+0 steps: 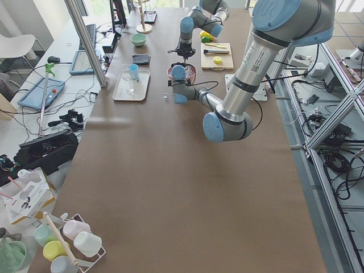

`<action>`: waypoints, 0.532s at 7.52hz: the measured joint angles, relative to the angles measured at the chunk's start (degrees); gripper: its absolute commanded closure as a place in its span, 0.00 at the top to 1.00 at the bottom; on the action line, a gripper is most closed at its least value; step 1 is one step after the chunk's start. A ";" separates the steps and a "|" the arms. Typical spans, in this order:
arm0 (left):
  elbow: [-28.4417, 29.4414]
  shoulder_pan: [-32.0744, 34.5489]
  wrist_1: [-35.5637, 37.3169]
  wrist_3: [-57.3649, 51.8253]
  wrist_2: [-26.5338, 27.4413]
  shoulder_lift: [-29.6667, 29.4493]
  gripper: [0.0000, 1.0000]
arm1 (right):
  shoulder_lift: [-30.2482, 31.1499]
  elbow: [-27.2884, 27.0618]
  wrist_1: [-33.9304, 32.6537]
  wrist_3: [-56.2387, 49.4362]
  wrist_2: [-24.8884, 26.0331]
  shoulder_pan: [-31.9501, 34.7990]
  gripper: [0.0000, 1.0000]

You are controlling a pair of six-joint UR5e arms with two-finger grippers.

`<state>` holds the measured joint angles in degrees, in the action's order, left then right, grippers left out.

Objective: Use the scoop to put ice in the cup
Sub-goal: 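Dig the scoop into the ice cubes with the right gripper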

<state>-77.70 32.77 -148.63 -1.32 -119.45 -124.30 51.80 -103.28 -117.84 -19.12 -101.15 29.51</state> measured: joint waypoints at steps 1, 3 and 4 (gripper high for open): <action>0.00 0.05 0.06 0.00 0.00 -0.03 0.97 | 0.24 -0.08 0.71 0.03 -0.96 0.49 0.00; 0.00 0.09 0.33 0.03 0.00 -0.18 0.97 | 0.92 -1.28 1.35 0.05 -3.62 1.86 0.00; 0.00 0.10 0.50 0.01 0.00 -0.31 0.97 | 1.59 -2.07 1.71 0.12 -4.18 2.23 0.00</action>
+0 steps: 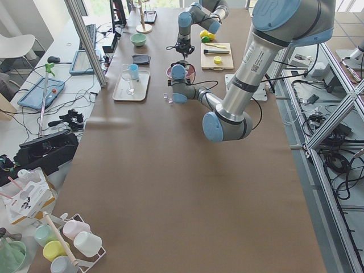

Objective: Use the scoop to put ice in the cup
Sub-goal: 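Dig the scoop into the ice cubes with the right gripper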

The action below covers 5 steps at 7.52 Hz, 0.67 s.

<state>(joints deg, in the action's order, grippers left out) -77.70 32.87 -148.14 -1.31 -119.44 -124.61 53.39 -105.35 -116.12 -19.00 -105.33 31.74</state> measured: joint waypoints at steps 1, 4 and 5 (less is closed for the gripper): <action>0.00 0.00 0.08 -0.01 0.00 -0.11 0.97 | 0.96 -0.57 1.20 0.30 -0.30 0.18 0.00; 0.00 0.00 0.31 -0.01 -0.04 -0.15 0.97 | 3.60 -1.98 5.26 1.99 -2.48 1.01 0.00; 0.00 0.00 0.36 -0.01 -0.07 -0.13 0.97 | 4.66 -2.51 6.77 2.50 -3.38 1.50 0.00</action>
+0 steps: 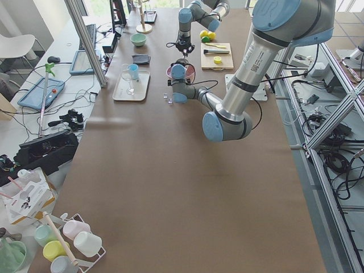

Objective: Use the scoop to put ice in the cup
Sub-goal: 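Dig the scoop into the ice cubes with the right gripper, then lift the scoop full of ice out of the bowl with the right gripper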

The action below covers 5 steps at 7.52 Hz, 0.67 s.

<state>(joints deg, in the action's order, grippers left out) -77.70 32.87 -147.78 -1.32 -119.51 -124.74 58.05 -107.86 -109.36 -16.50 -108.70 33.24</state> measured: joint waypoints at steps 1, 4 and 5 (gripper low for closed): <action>0.00 0.00 0.02 0.00 -0.01 0.02 0.97 | 1.10 -0.43 1.67 0.38 -1.30 0.63 0.00; 0.00 -0.07 0.03 -0.09 -0.12 0.42 0.97 | 2.10 -0.75 3.54 1.09 -4.15 2.35 0.00; -0.04 -0.05 -0.01 -0.18 -0.26 0.69 0.97 | 2.09 -0.83 3.65 1.16 -5.38 3.16 0.00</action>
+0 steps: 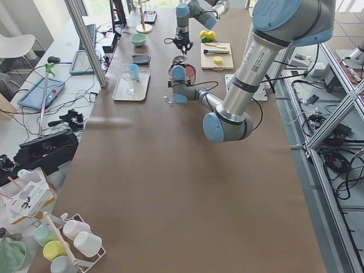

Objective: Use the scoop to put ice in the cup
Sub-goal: 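Lift the scoop full of ice out of the bowl with the right gripper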

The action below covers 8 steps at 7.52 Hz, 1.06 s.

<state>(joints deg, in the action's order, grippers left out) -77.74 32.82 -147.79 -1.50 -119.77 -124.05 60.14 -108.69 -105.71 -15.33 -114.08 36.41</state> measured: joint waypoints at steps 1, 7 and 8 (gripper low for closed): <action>-0.07 0.03 -0.03 -0.09 -0.11 0.27 0.97 | 0.00 -0.26 0.04 0.02 -1.21 0.95 0.00; -1.65 0.82 -0.36 -0.71 -3.15 3.57 0.97 | 4.17 -0.56 -0.16 0.04 -6.68 12.10 0.00; -2.97 1.27 -0.16 -0.71 -4.60 4.75 0.97 | 5.37 0.26 -0.18 0.03 -8.12 15.15 0.00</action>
<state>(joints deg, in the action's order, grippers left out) -80.71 34.09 -147.94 -2.21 -124.37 -119.30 65.51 -108.43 -105.89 -15.30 -122.20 51.56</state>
